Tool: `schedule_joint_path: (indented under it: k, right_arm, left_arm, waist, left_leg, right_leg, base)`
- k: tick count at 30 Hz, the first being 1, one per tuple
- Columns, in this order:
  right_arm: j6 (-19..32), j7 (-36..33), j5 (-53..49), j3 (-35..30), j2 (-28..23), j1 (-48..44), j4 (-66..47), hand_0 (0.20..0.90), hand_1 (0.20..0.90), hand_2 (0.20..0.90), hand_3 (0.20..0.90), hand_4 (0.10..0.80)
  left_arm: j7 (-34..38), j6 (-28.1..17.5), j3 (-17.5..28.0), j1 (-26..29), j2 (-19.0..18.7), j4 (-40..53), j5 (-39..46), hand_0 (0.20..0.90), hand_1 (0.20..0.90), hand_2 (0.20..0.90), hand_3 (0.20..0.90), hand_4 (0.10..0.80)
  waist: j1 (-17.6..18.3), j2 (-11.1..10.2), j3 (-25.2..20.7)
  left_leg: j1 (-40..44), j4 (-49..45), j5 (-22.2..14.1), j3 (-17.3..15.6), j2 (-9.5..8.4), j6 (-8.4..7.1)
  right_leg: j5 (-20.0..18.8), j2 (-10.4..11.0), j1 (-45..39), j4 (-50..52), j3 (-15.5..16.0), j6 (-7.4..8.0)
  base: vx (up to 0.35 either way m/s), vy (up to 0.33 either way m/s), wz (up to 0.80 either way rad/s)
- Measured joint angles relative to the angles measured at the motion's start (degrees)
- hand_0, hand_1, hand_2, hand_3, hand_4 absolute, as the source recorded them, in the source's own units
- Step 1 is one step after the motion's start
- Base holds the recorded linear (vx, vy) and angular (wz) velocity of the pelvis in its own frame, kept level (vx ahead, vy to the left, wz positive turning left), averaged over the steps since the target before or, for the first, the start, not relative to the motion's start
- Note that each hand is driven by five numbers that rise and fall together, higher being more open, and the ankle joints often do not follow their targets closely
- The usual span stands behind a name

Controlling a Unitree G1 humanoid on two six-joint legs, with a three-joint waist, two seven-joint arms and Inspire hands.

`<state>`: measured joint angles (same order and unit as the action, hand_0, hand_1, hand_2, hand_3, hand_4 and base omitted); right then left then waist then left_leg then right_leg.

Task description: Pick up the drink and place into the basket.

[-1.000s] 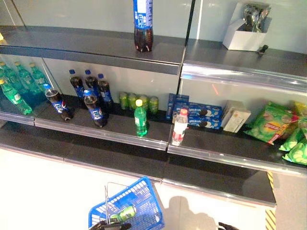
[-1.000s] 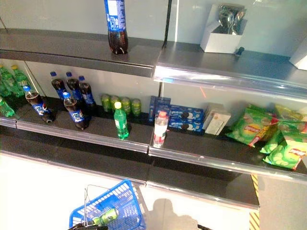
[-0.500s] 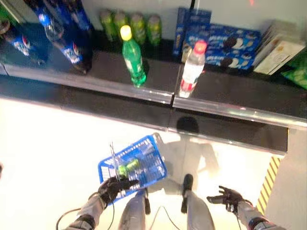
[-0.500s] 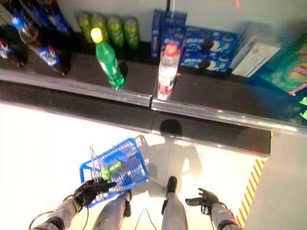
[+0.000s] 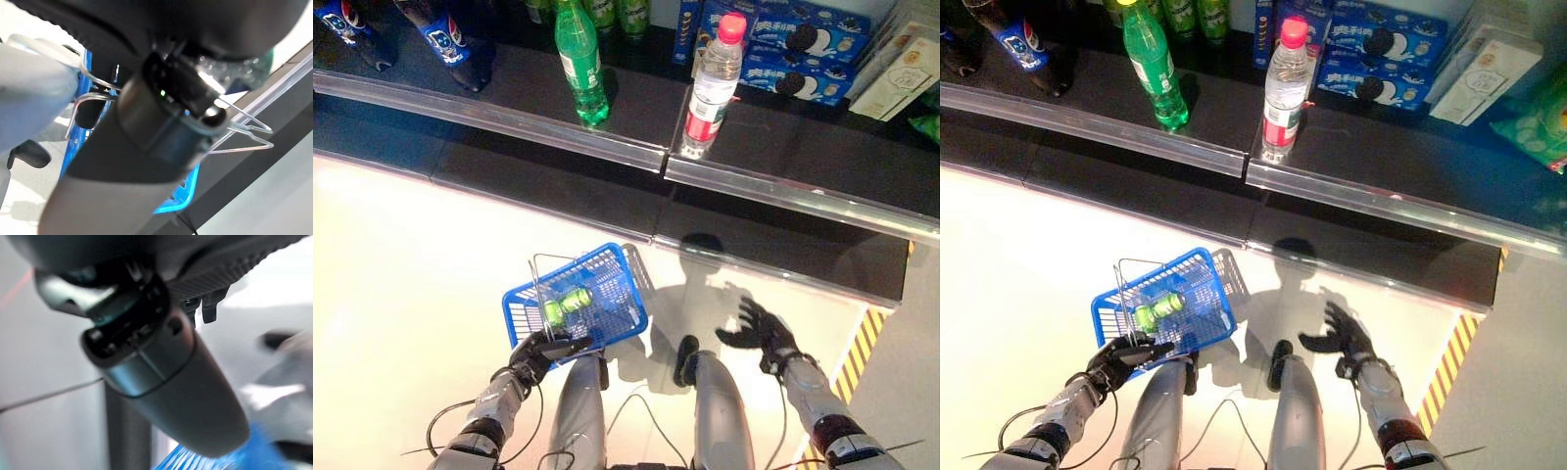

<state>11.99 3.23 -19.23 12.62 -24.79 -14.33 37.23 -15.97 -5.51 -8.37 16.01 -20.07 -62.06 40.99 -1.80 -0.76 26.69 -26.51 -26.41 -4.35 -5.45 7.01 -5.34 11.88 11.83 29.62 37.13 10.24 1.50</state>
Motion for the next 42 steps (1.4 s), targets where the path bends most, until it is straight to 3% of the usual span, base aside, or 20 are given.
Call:
schedule_joint_path:
  k: [4,14,42]
  right_arm:
    - [0.96,-0.16,0.07,0.31,-0.38,-0.72,-10.31,0.9,0.9,0.9,0.9,0.8]
    - [2.42,-1.61,1.3,2.71,-5.47,-2.62,-23.95,0.9,0.9,0.9,0.9,0.8]
    - [3.71,-12.66,-1.84,-1.95,-9.64,-12.55,-27.32,0.9,0.9,0.9,0.9,0.8]
  left_arm:
    - [0.48,-0.37,-0.08,-0.1,-0.03,0.42,0.01,0.3,0.3,0.3,0.2,0.1]
    - [0.47,-2.04,-0.31,-0.08,-0.03,1.27,1.55,0.3,0.3,0.3,0.2,0.1]
    - [0.39,-1.0,-2.24,-0.19,0.39,0.81,1.84,0.3,0.3,0.3,0.2,0.1]
  waist:
    - [0.36,0.02,0.03]
    - [0.57,-0.08,1.84]
    - [-1.33,0.92,3.3]
  left_leg:
    - [-0.57,0.23,0.3,0.75,-0.06,-0.21]
    - [-0.62,0.37,0.48,0.72,-0.55,-0.49]
    - [3.58,3.71,2.44,1.31,-0.51,-1.25]
  right_leg:
    - [0.16,-0.04,0.35,0.17,0.54,-0.25]
    - [0.47,0.39,0.61,0.58,0.49,-0.04]
    - [0.83,0.39,-3.09,-0.25,1.95,-0.73]
  base:
    - [-0.025,0.014,0.08]
    - [-0.005,0.008,0.01]
    - [0.041,-0.005,0.02]
